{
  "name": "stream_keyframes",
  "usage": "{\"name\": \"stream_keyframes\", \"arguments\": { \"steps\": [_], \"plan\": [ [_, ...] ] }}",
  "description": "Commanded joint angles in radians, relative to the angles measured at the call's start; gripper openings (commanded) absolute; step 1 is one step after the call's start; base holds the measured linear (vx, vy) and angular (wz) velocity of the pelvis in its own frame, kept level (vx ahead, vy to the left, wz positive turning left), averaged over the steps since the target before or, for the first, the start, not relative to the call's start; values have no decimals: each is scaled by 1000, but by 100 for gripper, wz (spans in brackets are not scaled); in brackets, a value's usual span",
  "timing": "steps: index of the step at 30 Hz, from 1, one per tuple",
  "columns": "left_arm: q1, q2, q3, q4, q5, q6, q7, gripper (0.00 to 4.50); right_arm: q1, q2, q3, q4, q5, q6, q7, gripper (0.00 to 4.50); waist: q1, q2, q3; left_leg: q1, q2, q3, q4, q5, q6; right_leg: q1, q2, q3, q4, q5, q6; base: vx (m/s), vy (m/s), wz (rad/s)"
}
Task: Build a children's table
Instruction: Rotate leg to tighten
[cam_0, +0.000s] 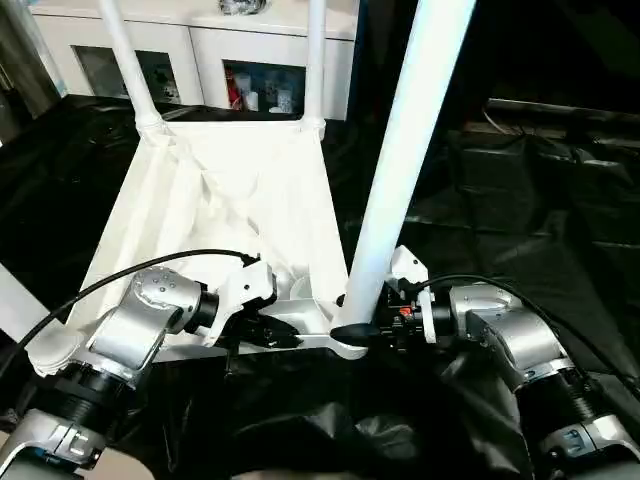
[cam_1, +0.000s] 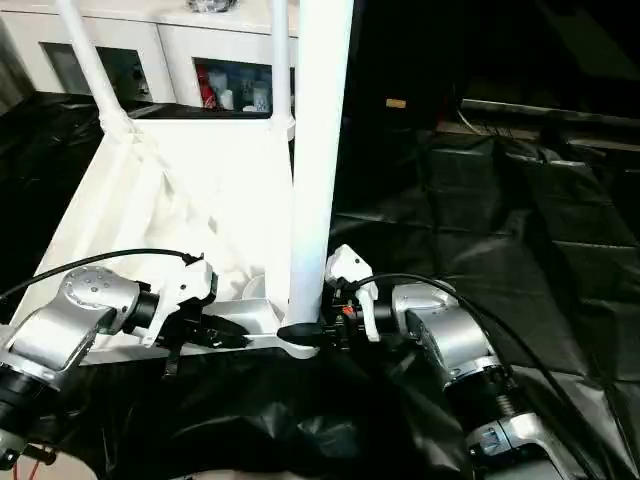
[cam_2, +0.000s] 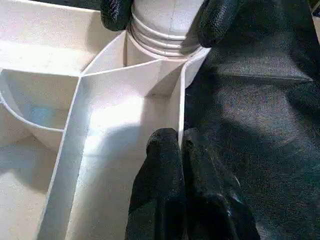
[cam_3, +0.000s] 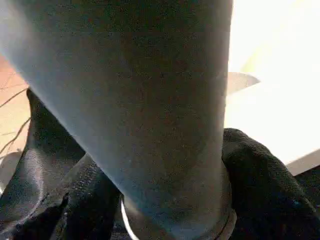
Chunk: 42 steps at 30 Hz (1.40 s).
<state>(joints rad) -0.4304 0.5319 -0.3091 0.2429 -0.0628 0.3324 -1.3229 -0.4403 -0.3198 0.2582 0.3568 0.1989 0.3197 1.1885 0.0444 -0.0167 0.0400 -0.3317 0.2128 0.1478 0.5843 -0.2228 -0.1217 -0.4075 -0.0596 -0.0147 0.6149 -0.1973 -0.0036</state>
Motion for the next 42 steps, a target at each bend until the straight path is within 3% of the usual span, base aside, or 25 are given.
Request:
{"name": "stream_keyframes", "arguments": {
  "steps": [1,2,4,8,11,15,16,20,26,28,31,35,37,42],
  "plan": [
    [-14,-49,-9,28,10,24,61,0,10,48,-11,30,-18,-13,-99,261,-2,17,-49,-9,2,23,-67,-102,31,59,-46,24,-57,-6,-278,0,0,0],
    [-24,-77,1,41,10,34,102,0,10,73,-28,52,-35,-29,-173,261,-3,15,-49,-9,0,23,-66,-111,24,59,-45,24,-59,-24,-276,0,0,0],
    [-38,-120,12,61,15,51,171,0,8,122,-57,95,-60,-47,-307,259,-7,17,-45,-7,-1,20,-72,-169,-3,57,-47,24,-70,-156,-247,0,0,0],
    [-70,-202,26,90,32,87,302,0,6,232,-117,140,-60,-31,-528,257,-21,17,-44,-12,-3,16,-75,-198,-21,56,-44,26,-79,-245,-201,0,0,0],
    [-100,-278,50,120,54,115,434,0,-7,308,-156,184,-60,-11,-677,256,-21,1,-42,-9,-4,16,-75,-207,-20,48,-45,26,-88,-311,-182,0,0,0],
    [-111,-334,60,123,61,145,499,0,-17,348,-137,215,-93,-63,-713,256,-16,0,-43,-14,-3,15,-76,-202,-9,46,-46,26,-87,-311,-168,0,0,0],
    [-110,-341,53,119,61,142,497,0,-21,354,-133,221,-98,-76,-715,312,-13,0,-44,-16,-3,16,-77,-193,-2,46,-46,27,-87,-292,-168,0,0,0],
    [-105,-339,28,109,63,135,470,0,-37,365,-151,215,-63,-65,-673,343,-13,4,-45,-18,-3,15,-77,-169,4,50,-45,26,-81,-222,-181,0,0,0],
    [-86,-266,2,73,54,94,357,0,-31,264,-115,145,-29,-44,-469,401,-12,1,-51,-21,-3,15,-72,-132,30,60,-44,24,-71,-118,-211,0,0,0],
    [-78,-228,-7,59,44,78,291,0,-13,201,-86,95,-13,-23,-348,401,-9,4,-51,-20,-2,17,-69,-94,49,61,-44,24,-65,-47,-232,0,0,0],
    [-70,-191,-21,53,40,48,228,0,-1,147,-68,58,0,1,-259,401,-6,5,-50,-18,-1,20,-68,-84,61,60,-44,23,-62,-11,-252,0,0,0],
    [-59,-139,-46,46,37,17,146,0,31,50,-47,-35,62,81,-88,401,5,9,-50,-12,3,21,-68,-95,66,59,-45,23,-61,-12,-261,0,0,0],
    [-55,-119,-61,45,36,7,111,0,39,18,-40,-55,71,98,-38,401,13,7,-51,-10,3,22,-67,-86,69,58,-45,23,-59,-1,-266,0,0,0],
    [-53,-90,-70,43,25,-13,41,0,42,-31,-30,-64,73,116,27,387,17,5,-49,-12,3,22,-69,-111,51,59,-48,24,-63,-53,-258,0,0,0]
  ]
}}
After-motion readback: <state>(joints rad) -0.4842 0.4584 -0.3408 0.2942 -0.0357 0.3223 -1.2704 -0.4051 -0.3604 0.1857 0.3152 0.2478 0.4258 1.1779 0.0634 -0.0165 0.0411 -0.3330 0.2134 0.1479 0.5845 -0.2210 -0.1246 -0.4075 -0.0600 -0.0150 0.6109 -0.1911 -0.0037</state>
